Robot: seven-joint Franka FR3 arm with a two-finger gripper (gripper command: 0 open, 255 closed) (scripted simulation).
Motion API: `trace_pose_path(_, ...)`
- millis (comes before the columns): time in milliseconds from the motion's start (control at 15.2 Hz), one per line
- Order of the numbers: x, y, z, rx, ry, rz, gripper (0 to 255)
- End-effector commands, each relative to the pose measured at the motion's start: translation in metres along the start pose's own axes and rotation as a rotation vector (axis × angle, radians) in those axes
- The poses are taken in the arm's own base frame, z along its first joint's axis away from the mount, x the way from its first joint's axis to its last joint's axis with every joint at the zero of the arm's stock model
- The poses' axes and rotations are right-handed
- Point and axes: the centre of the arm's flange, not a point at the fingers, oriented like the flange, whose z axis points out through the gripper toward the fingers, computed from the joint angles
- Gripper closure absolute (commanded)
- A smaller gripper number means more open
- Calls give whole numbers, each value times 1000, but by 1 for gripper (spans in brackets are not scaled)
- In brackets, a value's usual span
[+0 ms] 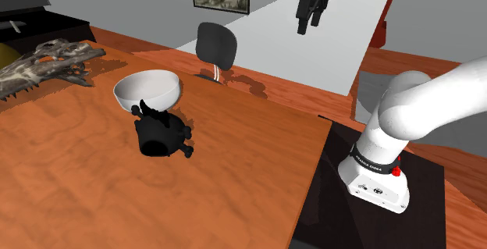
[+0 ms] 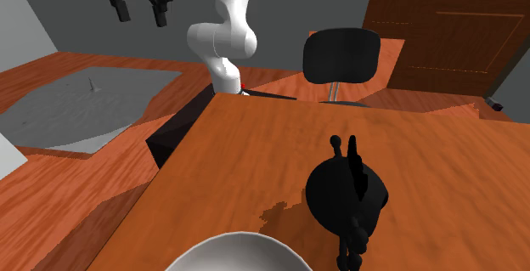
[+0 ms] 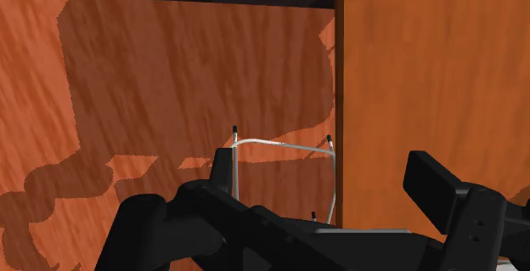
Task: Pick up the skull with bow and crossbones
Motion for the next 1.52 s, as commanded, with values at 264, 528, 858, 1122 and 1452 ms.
trace_pose_path(264,14,-48,15,10,-18,-10,0)
trace_pose_path(528,28,-96,29,20,-35,-21,0)
trace_pose_path(858,43,-156,47,33,-58,-34,0)
trace_pose_path(1122,55,-205,61,43,-75,-44,0)
trace_pose_path(1452,69,-266,79,56,-97,-57,0)
